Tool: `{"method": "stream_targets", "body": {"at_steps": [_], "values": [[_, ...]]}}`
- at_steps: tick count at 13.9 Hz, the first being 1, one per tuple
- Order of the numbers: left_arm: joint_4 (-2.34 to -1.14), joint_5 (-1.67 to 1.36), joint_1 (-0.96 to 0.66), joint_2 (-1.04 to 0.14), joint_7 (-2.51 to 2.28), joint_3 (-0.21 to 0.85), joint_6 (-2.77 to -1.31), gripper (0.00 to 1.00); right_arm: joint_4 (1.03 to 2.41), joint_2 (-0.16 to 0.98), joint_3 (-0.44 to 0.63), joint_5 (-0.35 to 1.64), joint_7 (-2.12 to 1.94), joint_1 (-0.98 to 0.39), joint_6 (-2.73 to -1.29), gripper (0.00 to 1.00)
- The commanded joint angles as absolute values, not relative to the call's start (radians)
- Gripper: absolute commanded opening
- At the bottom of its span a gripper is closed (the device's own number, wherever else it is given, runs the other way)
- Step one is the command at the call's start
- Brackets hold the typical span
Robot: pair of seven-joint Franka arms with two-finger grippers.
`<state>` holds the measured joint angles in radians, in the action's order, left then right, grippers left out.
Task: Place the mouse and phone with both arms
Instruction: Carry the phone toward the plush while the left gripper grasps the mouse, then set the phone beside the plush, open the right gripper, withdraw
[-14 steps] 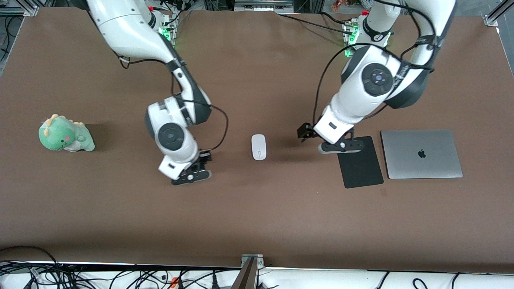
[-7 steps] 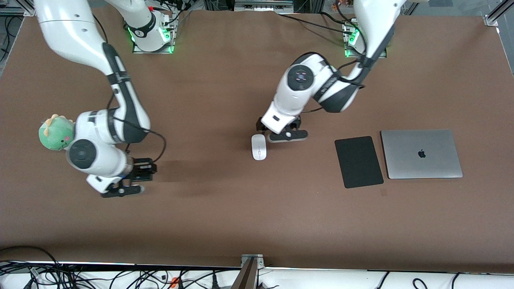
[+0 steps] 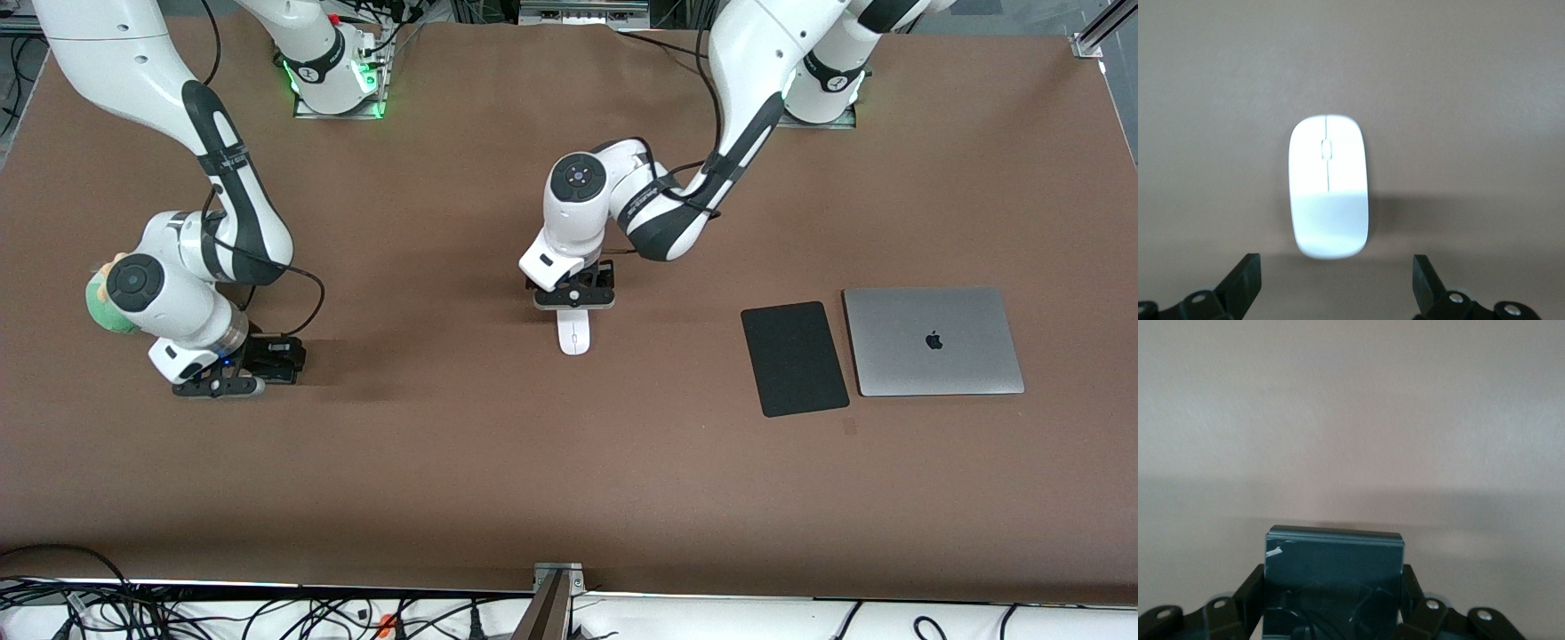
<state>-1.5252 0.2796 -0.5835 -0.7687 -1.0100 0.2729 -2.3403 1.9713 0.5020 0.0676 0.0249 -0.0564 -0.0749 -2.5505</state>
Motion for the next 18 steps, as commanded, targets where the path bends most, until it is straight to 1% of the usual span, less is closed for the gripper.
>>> {"method": "stream_targets", "body": {"at_steps": [1, 2, 5, 9, 10, 11, 12, 13, 14, 18], "values": [[-1.439, 0.353, -0.618, -0.856, -1.002, 0.215, -2.39, 1.0, 2.086, 0.449, 0.054, 0.044, -0.126, -0.02, -2.652, 0.38], [-1.442, 0.353, -0.618, -0.861, -0.994, 0.204, -2.414, 1.0, 2.112, 0.451, 0.054, 0.044, -0.142, -0.008, -2.695, 0.38], [-1.442, 0.351, -0.618, -0.88, -0.965, 0.19, -2.422, 1.0, 2.143, 0.471, 0.054, 0.044, -0.144, 0.011, -2.773, 0.38], [-1.451, 0.342, -0.627, -0.894, -0.982, 0.19, -2.451, 1.0, 2.155, 0.488, 0.052, 0.046, -0.146, 0.029, -2.787, 0.39], [-1.453, 0.338, -0.627, -0.891, -0.982, 0.19, -2.451, 1.0, 2.155, 0.488, 0.052, 0.045, -0.147, 0.029, -2.787, 0.48], [-1.453, 0.339, -0.627, -0.888, -0.983, 0.19, -2.451, 1.0, 2.155, 0.489, 0.052, 0.044, -0.147, 0.031, -2.787, 0.68], [-1.454, 0.339, -0.627, -0.887, -0.985, 0.192, -2.451, 1.0, 2.155, 0.494, 0.052, 0.044, -0.15, 0.031, -2.787, 0.71], [-1.457, 0.339, -0.627, -0.888, -0.985, 0.19, -2.451, 1.0, 2.155, 0.494, 0.052, 0.044, -0.161, 0.031, -2.787, 0.83], [-1.465, 0.339, -0.627, -0.887, -0.985, 0.192, -2.451, 1.0, 2.155, 0.494, 0.052, 0.044, -0.166, 0.032, -2.786, 1.0], [-1.483, 0.339, -0.634, -0.887, -0.985, 0.192, -2.451, 1.0, 2.146, 0.477, 0.051, 0.044, -0.17, 0.031, -2.76, 1.0]]}}
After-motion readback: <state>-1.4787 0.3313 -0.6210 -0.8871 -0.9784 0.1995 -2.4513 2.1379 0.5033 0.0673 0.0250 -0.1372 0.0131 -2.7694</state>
